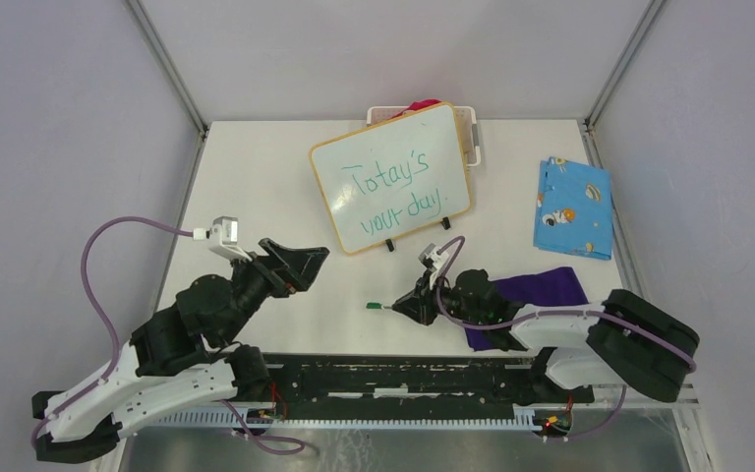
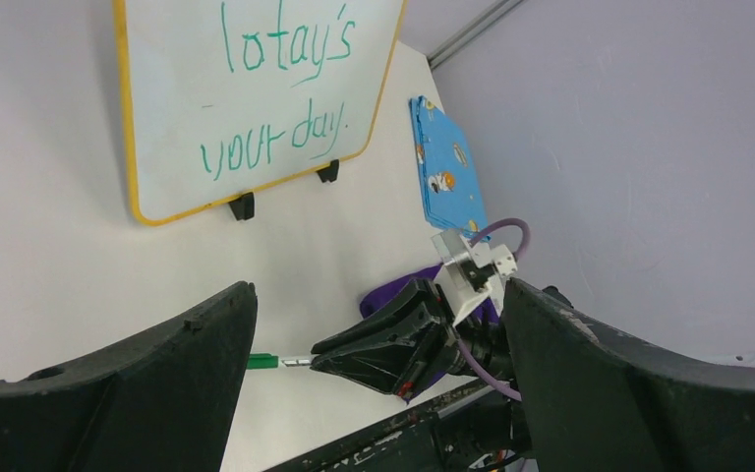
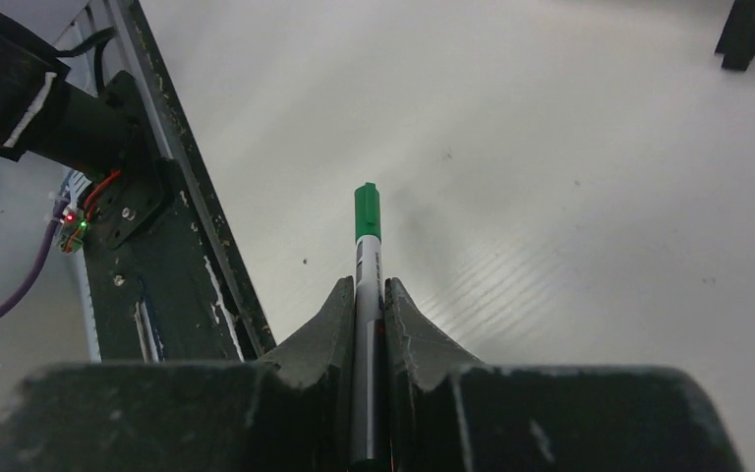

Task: Write a sentence on the whiteboard
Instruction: Place the whiteboard marker at the center of the board, then reset both arms

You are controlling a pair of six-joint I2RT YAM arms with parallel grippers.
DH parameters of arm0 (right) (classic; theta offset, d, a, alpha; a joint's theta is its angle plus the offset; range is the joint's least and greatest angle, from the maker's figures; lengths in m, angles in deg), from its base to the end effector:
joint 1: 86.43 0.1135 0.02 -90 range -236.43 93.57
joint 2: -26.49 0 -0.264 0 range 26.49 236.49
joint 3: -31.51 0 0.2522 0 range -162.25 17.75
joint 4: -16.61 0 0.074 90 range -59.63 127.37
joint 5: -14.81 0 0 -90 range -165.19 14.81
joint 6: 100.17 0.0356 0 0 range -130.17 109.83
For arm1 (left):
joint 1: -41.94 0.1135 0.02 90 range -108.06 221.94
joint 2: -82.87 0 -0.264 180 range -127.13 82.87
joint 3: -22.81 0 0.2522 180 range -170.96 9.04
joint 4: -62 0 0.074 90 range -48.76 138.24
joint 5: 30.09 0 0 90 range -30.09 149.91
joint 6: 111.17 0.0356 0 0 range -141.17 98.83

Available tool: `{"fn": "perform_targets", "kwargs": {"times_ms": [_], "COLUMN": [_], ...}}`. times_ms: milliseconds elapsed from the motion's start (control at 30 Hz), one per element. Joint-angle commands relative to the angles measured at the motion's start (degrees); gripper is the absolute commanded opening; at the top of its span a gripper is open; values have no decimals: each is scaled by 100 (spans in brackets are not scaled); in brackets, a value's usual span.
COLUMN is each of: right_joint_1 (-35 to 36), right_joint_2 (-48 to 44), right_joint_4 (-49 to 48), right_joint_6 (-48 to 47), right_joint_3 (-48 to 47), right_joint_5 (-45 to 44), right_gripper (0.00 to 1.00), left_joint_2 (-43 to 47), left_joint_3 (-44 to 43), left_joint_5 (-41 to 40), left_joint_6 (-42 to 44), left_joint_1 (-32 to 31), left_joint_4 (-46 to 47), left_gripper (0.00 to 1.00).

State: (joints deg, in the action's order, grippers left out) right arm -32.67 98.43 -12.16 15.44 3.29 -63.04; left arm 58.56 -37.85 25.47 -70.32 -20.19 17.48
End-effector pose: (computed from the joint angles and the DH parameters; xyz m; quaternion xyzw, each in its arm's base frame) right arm 0.1273 0.1863 0.1621 -0.2543 0.7493 0.4514 0.4125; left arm 0.0575 -0.0656 0.3570 -0.1111 0.7391 -0.3902 0.5377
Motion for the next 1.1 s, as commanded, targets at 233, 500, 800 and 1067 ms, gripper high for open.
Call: {"fn": "perform_targets", "kwargs": {"times_ms": [233, 500, 800, 1067], "right_joint_1": [-681, -1206, -1625, -1631], "right_joint_2": [1004, 1128, 119, -1984], "right_joint_4": [-599, -221, 801, 2446], "right_joint_6": [685, 692, 421, -443], "right_joint_3": [-106, 55, 292, -72], "right_joint_5": [621, 541, -14, -1266], "right_gripper": [16, 42, 70, 88], "left_joint_2": [178, 261, 147, -583], "left_joint_3": [92, 112, -24, -480], "left_joint_5": [-198, -290, -637, -1271], "left_joint_6": [45, 37, -134, -757], "left_joint_1": [-18, -12, -17, -15], "left_joint_4": [6, -122, -445, -1150], "left_gripper": [100, 100, 100, 100]}}
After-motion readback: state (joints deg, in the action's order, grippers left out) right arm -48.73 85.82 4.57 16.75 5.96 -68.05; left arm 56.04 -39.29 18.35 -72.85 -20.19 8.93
